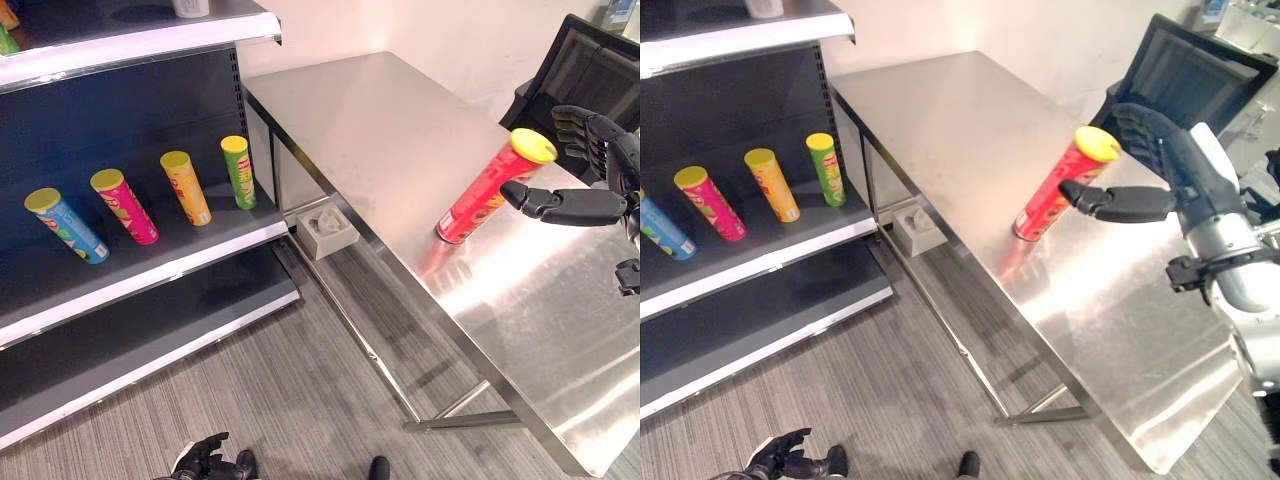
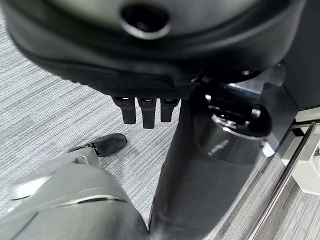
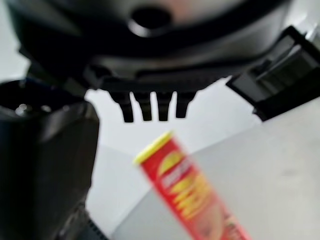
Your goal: Put the goods on the table back onto the shelves and tidy them up.
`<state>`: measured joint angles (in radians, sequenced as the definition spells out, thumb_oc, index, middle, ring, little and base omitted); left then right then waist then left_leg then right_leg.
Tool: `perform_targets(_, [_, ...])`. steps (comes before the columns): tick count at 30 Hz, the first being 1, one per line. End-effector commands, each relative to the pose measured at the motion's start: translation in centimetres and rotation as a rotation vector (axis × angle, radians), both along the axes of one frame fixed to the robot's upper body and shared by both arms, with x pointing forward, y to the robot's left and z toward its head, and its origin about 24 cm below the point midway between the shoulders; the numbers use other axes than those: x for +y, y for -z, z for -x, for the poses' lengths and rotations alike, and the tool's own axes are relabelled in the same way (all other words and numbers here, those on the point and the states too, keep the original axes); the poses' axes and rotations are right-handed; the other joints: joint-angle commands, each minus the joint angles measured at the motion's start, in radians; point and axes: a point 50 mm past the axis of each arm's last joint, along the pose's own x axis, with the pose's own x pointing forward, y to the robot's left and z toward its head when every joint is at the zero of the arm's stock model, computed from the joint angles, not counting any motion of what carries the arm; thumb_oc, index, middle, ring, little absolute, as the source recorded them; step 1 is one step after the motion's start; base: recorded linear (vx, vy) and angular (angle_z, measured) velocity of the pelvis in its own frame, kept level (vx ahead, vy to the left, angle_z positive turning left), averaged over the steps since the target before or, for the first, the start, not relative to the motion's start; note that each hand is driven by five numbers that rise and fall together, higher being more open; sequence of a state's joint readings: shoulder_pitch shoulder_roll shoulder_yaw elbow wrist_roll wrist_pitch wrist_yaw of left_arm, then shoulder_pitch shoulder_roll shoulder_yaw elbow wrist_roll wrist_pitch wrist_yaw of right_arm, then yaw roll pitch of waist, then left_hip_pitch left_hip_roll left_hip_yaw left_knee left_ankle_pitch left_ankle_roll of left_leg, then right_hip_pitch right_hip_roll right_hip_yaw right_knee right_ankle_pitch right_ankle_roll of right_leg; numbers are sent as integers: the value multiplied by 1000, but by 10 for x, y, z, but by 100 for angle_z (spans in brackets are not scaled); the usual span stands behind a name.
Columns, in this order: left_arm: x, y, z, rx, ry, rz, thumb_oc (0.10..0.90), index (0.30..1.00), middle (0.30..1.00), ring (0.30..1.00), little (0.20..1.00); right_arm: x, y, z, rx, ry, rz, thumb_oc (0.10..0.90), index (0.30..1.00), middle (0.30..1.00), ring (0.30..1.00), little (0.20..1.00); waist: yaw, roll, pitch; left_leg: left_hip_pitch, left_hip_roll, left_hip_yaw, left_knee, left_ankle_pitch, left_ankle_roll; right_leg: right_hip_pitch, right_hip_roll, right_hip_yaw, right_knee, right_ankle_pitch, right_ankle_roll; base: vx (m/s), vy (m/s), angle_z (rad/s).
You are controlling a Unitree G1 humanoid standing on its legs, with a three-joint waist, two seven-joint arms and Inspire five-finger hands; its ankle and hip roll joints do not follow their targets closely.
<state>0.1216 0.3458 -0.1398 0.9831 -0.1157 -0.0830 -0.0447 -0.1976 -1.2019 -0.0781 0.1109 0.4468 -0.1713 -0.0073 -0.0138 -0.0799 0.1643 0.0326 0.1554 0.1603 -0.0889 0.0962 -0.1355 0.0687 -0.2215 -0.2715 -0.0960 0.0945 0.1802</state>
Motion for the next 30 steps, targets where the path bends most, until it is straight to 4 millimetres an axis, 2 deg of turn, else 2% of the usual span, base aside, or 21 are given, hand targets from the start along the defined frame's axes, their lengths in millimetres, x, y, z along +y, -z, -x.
perform_targets(1, [9, -2, 0, -4, 23, -46, 800, 900, 900, 900, 900, -2, -51, 4, -283, 9, -80, 800, 900, 900, 900, 900, 32, -21, -56, 11, -46, -8, 2, -101, 32, -14, 64, -24, 9, -45, -9, 21, 4, -4])
perform_targets(6, [9, -1, 4, 9, 28, -51, 800, 900, 900, 900, 900, 0, -60, 6, -376, -12, -149, 800, 900, 900, 900, 900, 42, -21, -62, 16, -45, -10, 2, -106, 33, -7, 63, -32, 9, -49, -7, 6, -2, 0])
perform_targets(11, [8, -1, 4, 11, 32, -49, 800, 900, 900, 900, 900, -4, -52, 0, -305, 26, -116, 800, 900, 900, 900, 900, 45, -25, -62, 23, -42, -11, 2, -106, 30, 2, 66, -37, 9, -53, -8, -2, -5, 1])
perform_targets(16, [8, -2, 1, 9, 50, -59, 800, 900, 900, 900, 900, -5, -50, -13, -230, 78, -7, 800, 900, 900, 900, 900, 56, -31, -62, 23, -38, -22, 2, -103, 26, 8, 68, -48, 9, -57, -11, -1, -4, 1])
perform_targets(30, [11, 1, 8, 41, 47, -71, 800, 900, 900, 900, 900, -10, -55, -34, -174, 124, -21, 800, 900, 900, 900, 900, 71, -42, -60, 17, -35, -37, 2, -98, 21, 15, 69, -67, 9, -59, -15, 2, -6, 3])
